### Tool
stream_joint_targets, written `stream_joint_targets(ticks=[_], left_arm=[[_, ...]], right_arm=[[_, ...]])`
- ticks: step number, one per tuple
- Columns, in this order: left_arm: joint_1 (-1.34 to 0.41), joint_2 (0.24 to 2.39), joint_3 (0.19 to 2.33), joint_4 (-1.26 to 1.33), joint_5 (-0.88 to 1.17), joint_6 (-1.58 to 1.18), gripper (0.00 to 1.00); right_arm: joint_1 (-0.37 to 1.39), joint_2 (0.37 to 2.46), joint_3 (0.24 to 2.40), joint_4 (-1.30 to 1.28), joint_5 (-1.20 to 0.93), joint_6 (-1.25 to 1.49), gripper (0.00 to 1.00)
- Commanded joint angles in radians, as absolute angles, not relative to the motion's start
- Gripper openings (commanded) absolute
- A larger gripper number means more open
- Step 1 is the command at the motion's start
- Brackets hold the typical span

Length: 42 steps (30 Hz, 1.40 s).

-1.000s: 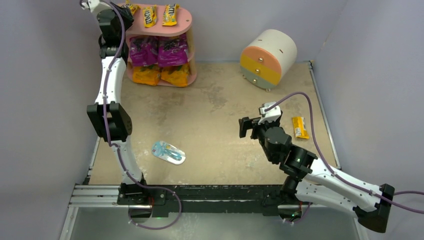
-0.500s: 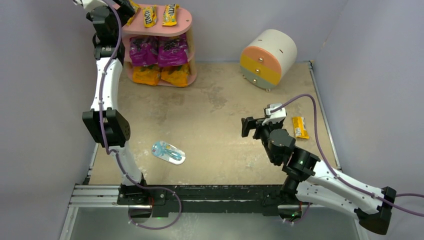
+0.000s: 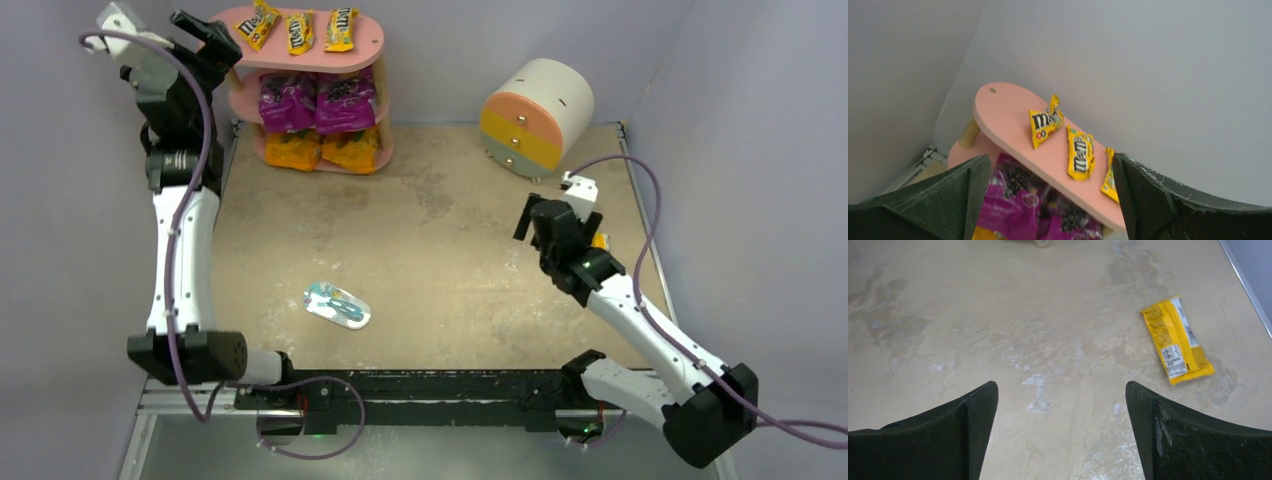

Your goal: Place and organize the candy bags onto the shelf

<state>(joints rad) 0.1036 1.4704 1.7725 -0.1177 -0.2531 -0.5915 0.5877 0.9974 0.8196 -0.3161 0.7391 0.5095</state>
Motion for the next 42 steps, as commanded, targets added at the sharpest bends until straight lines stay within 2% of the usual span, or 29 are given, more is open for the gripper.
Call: stream_joint_targets(ticks=[1,7,10,14,21,26,34,37,40,42], left_arm=[[0.106,1.289,1.557,-0.122,-0.096,-0.634,0.96],[0.1,1.092,1.105,0.088,0.245,-0.755,0.98],[0.085,1.045,0.97,0.065,0.27,-0.767,0.98],[0.058,0.98,0.755,0.212,0.285,-0.801,0.99],[0.052,0.987,0.64,0.239,0.314,-0.746,0.99],[0.052,1.063,0.674,0.216,0.353,-0.713,0.99],[0.051,1.114,0.672,0.249,0.387,-0.711,0.99],[0.051,1.116,0.672,0.24,0.388,-0.705,0.99],[0.051,1.11,0.671,0.225,0.387,-0.7,0.99],[0.052,1.101,0.668,0.222,0.385,-0.697,0.99]], right_arm=[[0.344,1.009,0.882,-0.361,0.525,0.589,0.99],[-0.191,1.17,0.911,-0.278,0.118,0.665,0.97],[-0.304,1.234,0.896,-0.234,0.037,0.639,0.95],[-0.337,1.316,0.915,-0.237,0.097,0.549,0.95],[-0.337,1.437,0.883,-0.201,0.076,0.354,0.95],[-0.337,1.584,0.949,-0.255,0.075,0.223,0.96],[-0.337,1.644,0.945,-0.233,0.1,0.175,0.95],[-0.336,1.666,0.951,-0.239,0.036,0.175,0.87],[-0.336,1.673,0.941,-0.232,0.031,0.187,0.74],[-0.336,1.678,0.939,-0.236,0.041,0.204,0.61]])
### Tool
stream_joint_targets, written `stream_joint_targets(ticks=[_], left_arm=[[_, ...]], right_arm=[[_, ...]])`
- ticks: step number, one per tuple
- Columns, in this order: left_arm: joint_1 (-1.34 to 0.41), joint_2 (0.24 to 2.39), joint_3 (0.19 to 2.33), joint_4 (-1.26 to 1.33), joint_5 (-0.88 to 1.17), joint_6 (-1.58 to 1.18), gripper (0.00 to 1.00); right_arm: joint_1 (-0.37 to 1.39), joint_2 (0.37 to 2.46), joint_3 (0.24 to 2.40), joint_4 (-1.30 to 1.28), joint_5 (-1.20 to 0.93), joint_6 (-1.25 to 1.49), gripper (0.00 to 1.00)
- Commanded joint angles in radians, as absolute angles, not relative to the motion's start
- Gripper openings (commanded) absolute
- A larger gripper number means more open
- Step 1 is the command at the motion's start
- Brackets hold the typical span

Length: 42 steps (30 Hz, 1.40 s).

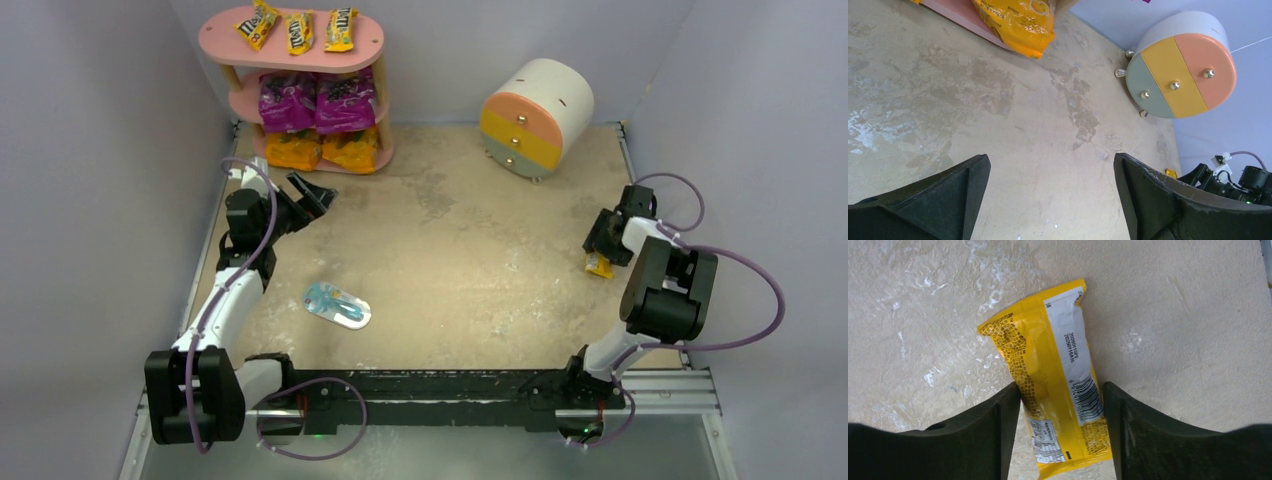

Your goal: Place and organize the candy bags onto the shelf

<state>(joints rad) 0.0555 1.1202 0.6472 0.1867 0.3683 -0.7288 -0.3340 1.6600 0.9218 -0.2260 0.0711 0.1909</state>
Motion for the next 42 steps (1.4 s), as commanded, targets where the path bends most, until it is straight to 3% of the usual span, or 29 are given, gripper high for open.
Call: stream_joint_targets(ticks=[1,7,15,25,27,30,35,39,41,42], left_arm=[[0.051,1.098,0.667,0.224,0.385,-0.697,0.99],[0.052,1.095,0.665,0.235,0.427,-0.69,1.0],[0.044,1.182,0.598,0.52,0.726,-0.814,1.0],[-0.319,1.45,0.614,1.172,1.117,-0.908,0.97],[-0.317,1.477,0.588,1.34,1.215,-0.905,0.9],[-0.302,1.495,0.531,1.467,1.216,-0.893,0.94],[-0.309,1.515,0.517,1.756,1.289,-1.016,0.94],[-0.371,1.419,0.557,1.612,1.341,-0.822,0.97],[-0.42,1.356,0.624,1.224,1.345,-0.539,0.95],[-0.441,1.313,0.669,0.867,1.332,-0.349,0.92]], right_arm=[[-0.335,1.677,0.941,-0.24,0.034,0.209,0.56],[-0.334,1.605,0.926,-0.196,-0.142,0.241,0.32],[-0.253,1.423,0.815,-0.007,-0.72,0.34,0.19],[0.207,1.276,0.846,0.191,-1.198,0.573,0.26],[0.246,1.261,0.838,0.247,-1.232,0.674,0.26],[0.309,1.237,0.824,0.314,-1.292,0.749,0.26],[0.38,1.205,0.855,0.155,-1.291,0.682,0.27],[0.435,1.221,0.859,0.11,-1.283,0.674,0.27],[0.466,1.237,0.866,0.101,-1.281,0.675,0.27],[0.482,1.246,0.874,0.087,-1.283,0.663,0.26]])
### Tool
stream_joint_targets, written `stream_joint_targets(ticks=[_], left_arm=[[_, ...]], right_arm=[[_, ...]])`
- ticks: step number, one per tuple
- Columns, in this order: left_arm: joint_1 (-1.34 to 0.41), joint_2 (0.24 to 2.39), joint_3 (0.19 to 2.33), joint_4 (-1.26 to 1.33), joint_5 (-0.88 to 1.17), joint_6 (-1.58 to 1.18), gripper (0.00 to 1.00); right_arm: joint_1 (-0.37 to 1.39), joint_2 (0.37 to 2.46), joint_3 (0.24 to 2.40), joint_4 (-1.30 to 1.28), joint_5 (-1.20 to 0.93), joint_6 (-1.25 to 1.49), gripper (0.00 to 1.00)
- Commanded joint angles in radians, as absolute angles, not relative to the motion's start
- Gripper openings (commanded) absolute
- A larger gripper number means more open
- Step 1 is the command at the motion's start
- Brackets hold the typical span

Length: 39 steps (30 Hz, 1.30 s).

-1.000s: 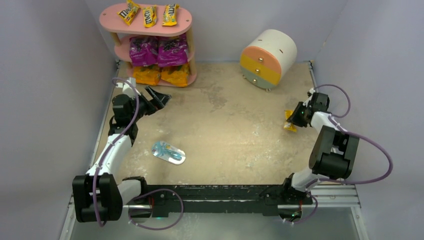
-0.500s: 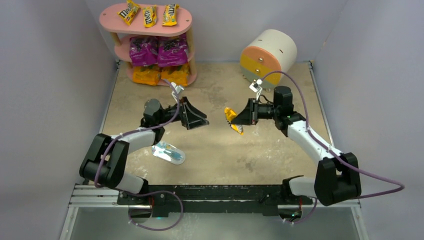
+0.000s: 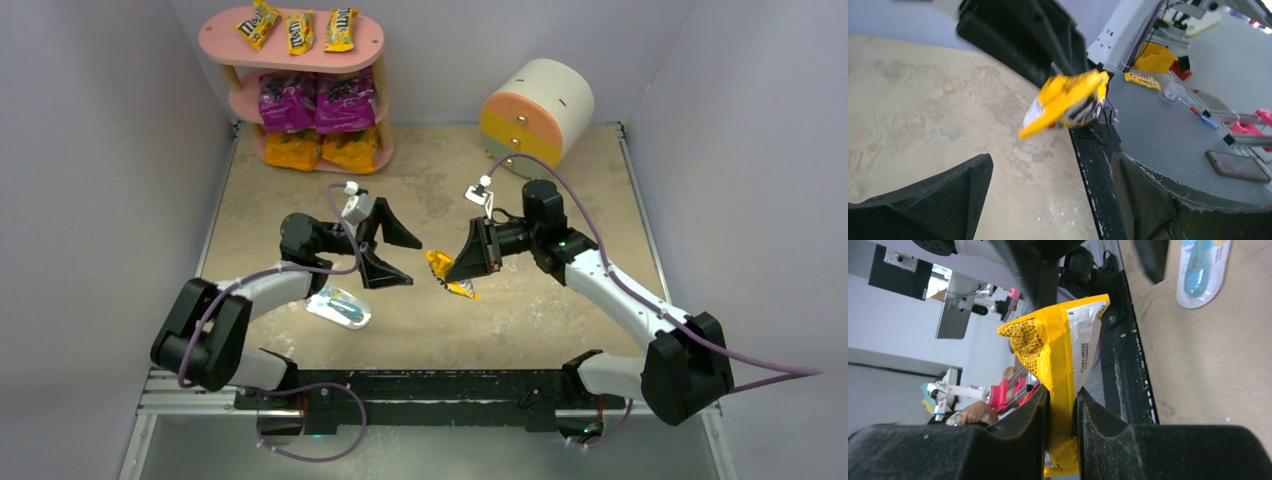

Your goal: Place and organize the candy bags onto the shelf

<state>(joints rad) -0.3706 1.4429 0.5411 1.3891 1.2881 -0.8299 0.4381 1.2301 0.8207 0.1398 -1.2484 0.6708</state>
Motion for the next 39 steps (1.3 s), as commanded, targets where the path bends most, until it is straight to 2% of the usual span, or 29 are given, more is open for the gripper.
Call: stream_joint_targets(ticks=[1,3,7,14,19,22,25,27,29,31,34,39], left_arm=[[-0.461,1.292,0.72,0.699,1.304,-0.164,0.9],[-0.502,1.238,0.77,0.423,1.282,0.07,0.86],[-0.524,1.195,0.776,0.372,1.324,0.131,0.82],[-0.526,1.195,0.819,0.125,1.345,0.328,0.76],[-0.527,1.232,0.848,0.115,1.348,0.308,0.51],[-0.531,1.24,0.86,0.112,1.35,0.295,0.42],[-0.534,1.218,0.856,0.111,1.35,0.301,0.42],[-0.537,1.196,0.85,0.11,1.347,0.309,0.51],[-0.539,1.174,0.848,0.087,1.347,0.337,0.63],[-0.54,1.161,0.853,0.047,1.334,0.368,0.67],[-0.54,1.158,0.861,0.011,1.331,0.415,0.67],[-0.545,1.188,0.904,-0.072,1.348,0.463,0.59]], right_arm=[[0.489,1.253,0.88,0.074,-1.285,0.652,0.26],[0.506,1.258,0.886,0.065,-1.284,0.64,0.25],[0.529,1.268,0.899,0.067,-1.279,0.646,0.25],[0.538,1.26,0.914,0.034,-1.261,0.644,0.26],[0.538,1.268,0.922,-0.01,-1.25,0.625,0.26],[0.539,1.263,0.925,-0.043,-1.233,0.612,0.26],[0.54,1.273,0.932,-0.085,-1.229,0.586,0.26],[0.54,1.281,0.935,-0.1,-1.224,0.582,0.26],[0.54,1.287,0.936,-0.105,-1.223,0.588,0.25],[0.54,1.292,0.94,-0.109,-1.221,0.59,0.25],[0.54,1.295,0.945,-0.105,-1.221,0.596,0.24],[0.541,1.299,0.951,-0.085,-1.217,0.622,0.24]])
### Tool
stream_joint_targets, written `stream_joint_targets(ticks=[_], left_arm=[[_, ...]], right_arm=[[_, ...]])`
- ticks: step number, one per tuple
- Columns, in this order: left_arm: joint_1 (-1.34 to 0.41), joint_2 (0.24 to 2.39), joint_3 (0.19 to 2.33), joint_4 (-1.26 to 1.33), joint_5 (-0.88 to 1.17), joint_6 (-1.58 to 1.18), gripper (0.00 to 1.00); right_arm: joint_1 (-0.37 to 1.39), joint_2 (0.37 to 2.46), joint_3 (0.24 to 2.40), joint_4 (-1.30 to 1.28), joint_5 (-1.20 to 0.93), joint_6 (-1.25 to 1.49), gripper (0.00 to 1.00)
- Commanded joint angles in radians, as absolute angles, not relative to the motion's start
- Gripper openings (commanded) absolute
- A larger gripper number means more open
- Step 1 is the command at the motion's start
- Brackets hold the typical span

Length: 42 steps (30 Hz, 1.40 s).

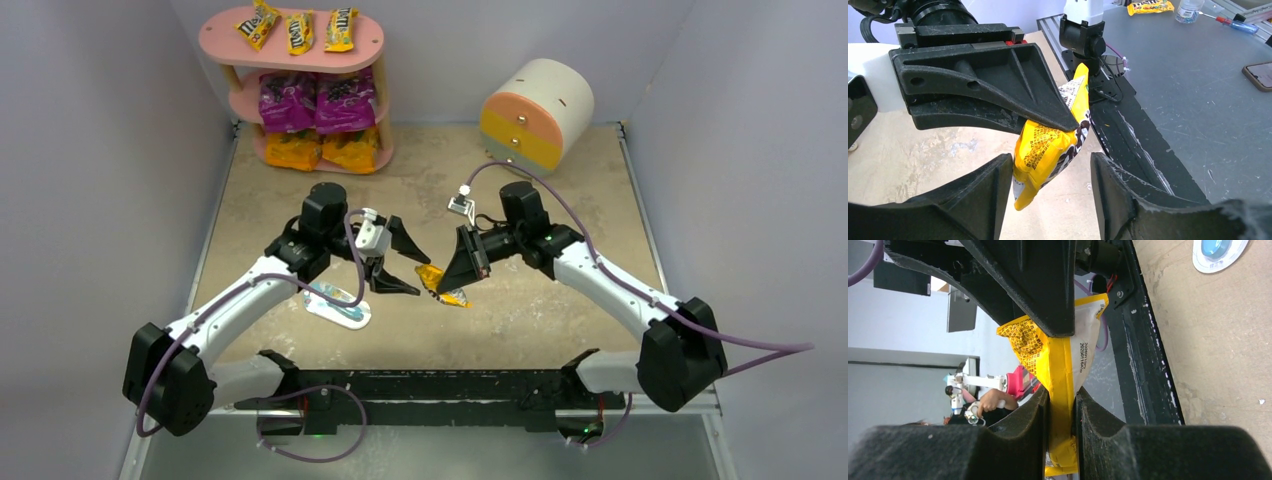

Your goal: Place and organize the candy bags onto the shelf

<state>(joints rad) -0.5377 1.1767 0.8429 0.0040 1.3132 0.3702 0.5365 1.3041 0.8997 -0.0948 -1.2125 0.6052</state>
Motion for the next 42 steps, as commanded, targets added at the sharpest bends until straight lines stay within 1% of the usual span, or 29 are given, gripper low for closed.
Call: stream_joint_targets(ticks=[1,5,8,9,10,11,12,13,14,15,16,18,20,22,24,27,30,32,33,34,36,38,42], left_arm=[[-0.547,1.193,0.912,-0.095,1.348,0.48,0.58],[-0.553,1.198,0.915,-0.124,1.339,0.504,0.53],[-0.555,1.197,0.915,-0.123,1.337,0.509,0.43],[-0.555,1.197,0.919,-0.122,1.348,0.509,0.36],[-0.555,1.196,0.923,-0.121,1.371,0.51,0.24],[-0.556,1.194,0.925,-0.118,1.396,0.515,0.15],[-0.557,1.192,0.926,-0.119,1.412,0.515,0.05],[-0.556,1.186,0.929,-0.124,1.414,0.513,0.0],[-0.556,1.18,0.927,-0.12,1.407,0.505,0.0],[-0.556,1.17,0.921,-0.102,1.404,0.487,0.0],[-0.557,1.16,0.905,-0.065,1.401,0.45,0.0],[-0.556,1.134,0.858,0.099,1.359,0.294,0.0],[-0.556,1.083,0.778,0.329,1.22,0.045,0.0],[-0.557,1.021,0.713,0.436,1.029,-0.141,0.0],[-0.553,0.972,0.711,0.403,0.808,-0.266,0.0],[-0.55,0.959,0.814,0.232,0.573,-0.395,0.0],[-0.536,1.0,0.953,0.103,0.39,-0.449,0.0],[-0.5,1.065,1.07,0.037,0.307,-0.458,0.0],[-0.461,1.105,1.132,0.02,0.294,-0.48,0.0],[-0.405,1.148,1.217,0.018,0.332,-0.512,0.0],[-0.226,1.251,1.349,0.015,0.419,-0.604,0.0],[-0.092,1.364,1.492,0.02,0.509,-0.692,0.0],[0.105,1.593,1.769,0.044,0.64,-0.843,0.0]], right_arm=[[0.543,1.299,0.951,-0.075,-1.216,0.63,0.24],[0.548,1.299,0.952,-0.041,-1.219,0.664,0.24],[0.551,1.303,0.955,-0.027,-1.224,0.672,0.24],[0.552,1.307,0.956,-0.033,-1.225,0.671,0.24],[0.552,1.31,0.957,-0.041,-1.226,0.664,0.25],[0.552,1.313,0.957,-0.049,-1.225,0.657,0.27],[0.552,1.312,0.957,-0.052,-1.221,0.653,0.33],[0.552,1.308,0.959,-0.055,-1.212,0.654,0.39],[0.552,1.301,0.962,-0.055,-1.2,0.654,0.43],[0.552,1.293,0.968,-0.054,-1.183,0.653,0.5],[0.552,1.281,0.978,-0.053,-1.163,0.65,0.59],[0.549,1.249,1.003,-0.066,-1.104,0.623,0.73],[0.547,1.208,1.037,-0.12,-0.962,0.568,0.87],[0.547,1.15,1.083,-0.221,-0.732,0.482,0.95],[0.546,1.068,1.089,-0.273,-0.464,0.466,0.98],[0.547,0.94,1.044,-0.273,-0.102,0.479,0.99],[0.547,0.813,0.967,-0.236,0.149,0.496,0.99],[0.546,0.745,0.914,-0.201,0.238,0.495,0.99],[0.547,0.722,0.894,-0.186,0.242,0.481,0.99],[0.547,0.706,0.879,-0.178,0.237,0.471,0.99],[0.548,0.699,0.869,-0.185,0.233,0.462,0.99],[0.548,0.717,0.873,-0.21,0.238,0.456,0.99],[0.548,0.767,0.879,-0.224,0.187,0.43,0.99]])
